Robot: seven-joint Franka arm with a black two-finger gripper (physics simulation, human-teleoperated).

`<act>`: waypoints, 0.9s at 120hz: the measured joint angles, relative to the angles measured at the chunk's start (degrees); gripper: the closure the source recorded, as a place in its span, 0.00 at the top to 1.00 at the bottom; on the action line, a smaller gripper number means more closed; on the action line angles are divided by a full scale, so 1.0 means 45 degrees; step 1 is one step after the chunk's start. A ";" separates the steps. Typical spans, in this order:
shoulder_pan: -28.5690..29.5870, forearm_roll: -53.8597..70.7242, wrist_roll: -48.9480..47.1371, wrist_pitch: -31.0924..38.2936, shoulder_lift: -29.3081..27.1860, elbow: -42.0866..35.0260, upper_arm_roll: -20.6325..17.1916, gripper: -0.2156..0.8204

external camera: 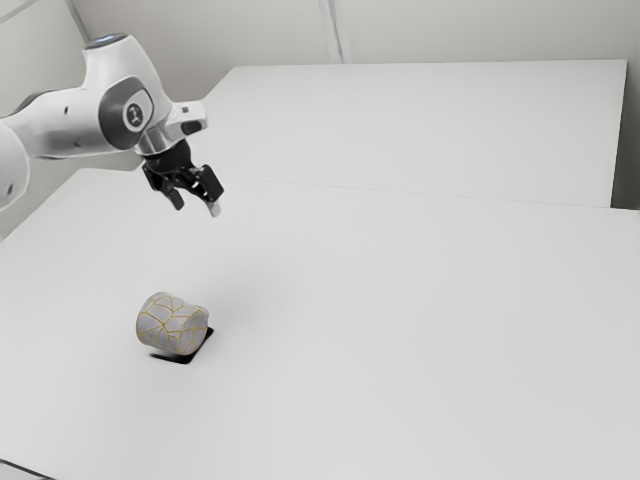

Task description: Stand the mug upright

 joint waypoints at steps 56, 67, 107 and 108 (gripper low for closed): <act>0.3847 -0.4355 0.3120 -0.2354 0.2474 0.0871 0.0372 0.79; 0.4574 -0.5518 0.3934 -0.3342 0.3132 0.1088 0.0375 0.79; 0.5337 -0.7120 0.5996 -0.5292 0.3613 -0.0042 0.0546 0.79; 0.5339 -0.7143 0.6029 -0.5312 0.3612 -0.0074 0.0558 0.79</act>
